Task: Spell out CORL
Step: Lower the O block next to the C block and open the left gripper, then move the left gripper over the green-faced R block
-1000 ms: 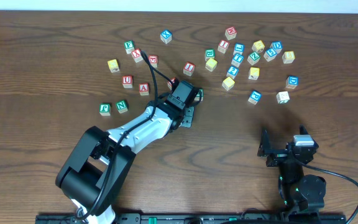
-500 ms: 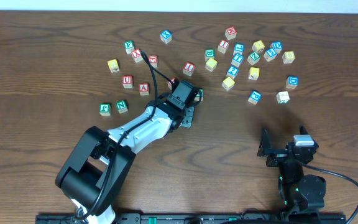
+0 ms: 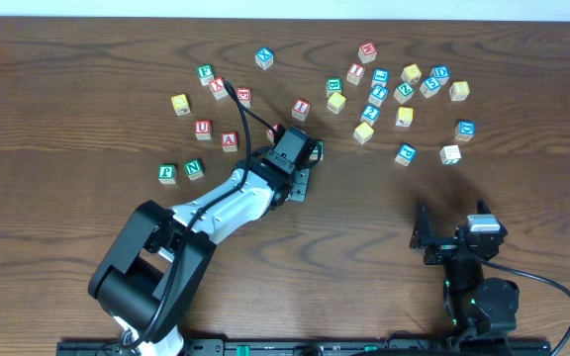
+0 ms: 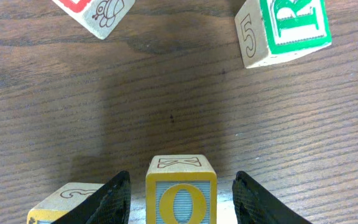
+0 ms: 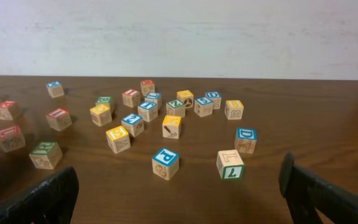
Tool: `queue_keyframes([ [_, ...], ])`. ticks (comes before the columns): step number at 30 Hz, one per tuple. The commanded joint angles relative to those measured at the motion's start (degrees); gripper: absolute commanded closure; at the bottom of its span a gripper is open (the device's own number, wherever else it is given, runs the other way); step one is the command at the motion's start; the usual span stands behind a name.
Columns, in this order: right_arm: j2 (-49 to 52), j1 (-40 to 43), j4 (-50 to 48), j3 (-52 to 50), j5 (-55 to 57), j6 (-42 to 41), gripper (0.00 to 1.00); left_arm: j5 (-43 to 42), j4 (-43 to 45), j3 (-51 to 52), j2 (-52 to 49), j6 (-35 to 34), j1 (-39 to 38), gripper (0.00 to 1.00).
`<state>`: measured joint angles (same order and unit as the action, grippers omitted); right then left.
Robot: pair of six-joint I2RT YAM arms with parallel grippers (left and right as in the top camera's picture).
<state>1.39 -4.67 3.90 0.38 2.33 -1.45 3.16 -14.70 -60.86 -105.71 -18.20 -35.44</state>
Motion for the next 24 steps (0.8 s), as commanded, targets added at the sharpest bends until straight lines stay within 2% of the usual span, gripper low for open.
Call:
queue_keyframes([
  [1,-0.26,0.28,0.20,-0.07,0.09,0.24,0.01,0.76,0.66,0.61,-0.96,0.00,-0.07,0.48],
  [10,-0.26,0.28,0.20,-0.07,0.09,0.24,0.01,3.93,4.17,-1.55,0.35,2.95,-0.04,0.47],
  [12,-0.26,0.28,0.20,-0.07,0.09,0.24,0.01,4.04,6.86,-1.70,1.01,3.58,0.00,0.42],
  [15,-0.26,0.28,0.20,-0.07,0.11,0.24,0.01,4.02,9.86,-2.14,1.25,4.24,0.00,0.41],
  [24,-0.26,0.28,0.20,-0.07,0.09,0.24,0.01,3.98,11.52,-3.87,1.25,4.44,0.00,0.41],
])
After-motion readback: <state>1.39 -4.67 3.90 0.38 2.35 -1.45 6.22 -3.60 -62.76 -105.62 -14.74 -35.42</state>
